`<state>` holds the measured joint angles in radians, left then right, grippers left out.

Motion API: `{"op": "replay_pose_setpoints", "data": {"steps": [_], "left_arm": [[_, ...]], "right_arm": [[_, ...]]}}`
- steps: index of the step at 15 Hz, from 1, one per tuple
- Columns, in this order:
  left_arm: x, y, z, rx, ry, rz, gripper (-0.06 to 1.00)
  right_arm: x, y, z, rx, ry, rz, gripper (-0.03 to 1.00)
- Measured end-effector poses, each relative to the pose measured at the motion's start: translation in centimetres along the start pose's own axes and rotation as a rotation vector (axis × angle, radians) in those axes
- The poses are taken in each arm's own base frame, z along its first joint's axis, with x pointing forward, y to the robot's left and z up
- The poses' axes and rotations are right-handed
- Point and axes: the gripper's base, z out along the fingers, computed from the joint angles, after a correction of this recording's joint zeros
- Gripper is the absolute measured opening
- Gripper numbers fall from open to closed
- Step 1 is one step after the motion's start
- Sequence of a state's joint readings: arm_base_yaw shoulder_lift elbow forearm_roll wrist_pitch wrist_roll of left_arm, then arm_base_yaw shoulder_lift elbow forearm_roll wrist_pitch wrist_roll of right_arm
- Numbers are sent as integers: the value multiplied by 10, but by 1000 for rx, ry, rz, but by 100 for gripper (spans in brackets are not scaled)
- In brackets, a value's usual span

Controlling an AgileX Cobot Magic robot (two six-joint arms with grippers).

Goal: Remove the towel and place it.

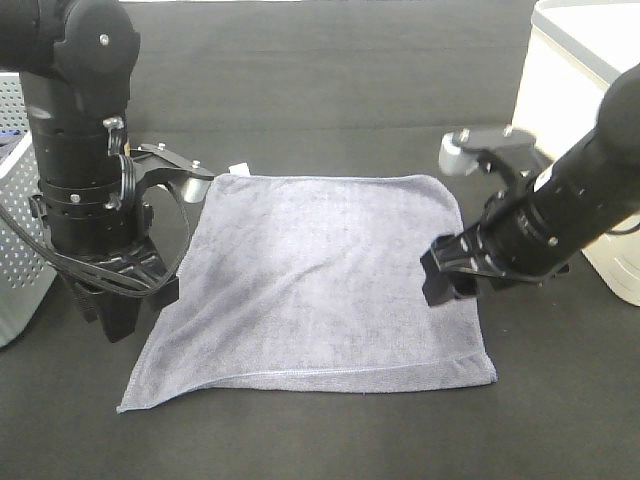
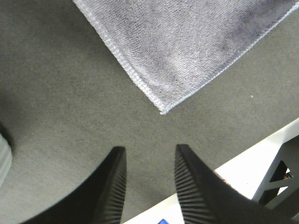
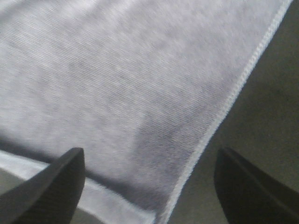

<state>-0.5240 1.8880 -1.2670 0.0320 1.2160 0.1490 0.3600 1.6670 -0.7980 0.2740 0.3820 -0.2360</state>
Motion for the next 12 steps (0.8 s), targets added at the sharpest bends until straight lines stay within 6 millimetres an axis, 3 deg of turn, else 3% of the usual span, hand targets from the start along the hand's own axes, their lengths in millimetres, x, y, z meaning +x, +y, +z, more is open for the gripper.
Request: {"op": "replay_pose_setpoints", "data": {"steps": [4, 9, 12], "left_arm": [[0, 0, 0, 5, -1, -3, 34], [0, -1, 0, 6, -1, -1, 34], [0, -1, 0, 6, -1, -1, 34]], "right_arm": [[4, -7, 32, 27, 54, -5, 74], [30, -9, 42, 39, 122, -19, 74], [46, -5, 36, 41, 119, -34, 74]]}}
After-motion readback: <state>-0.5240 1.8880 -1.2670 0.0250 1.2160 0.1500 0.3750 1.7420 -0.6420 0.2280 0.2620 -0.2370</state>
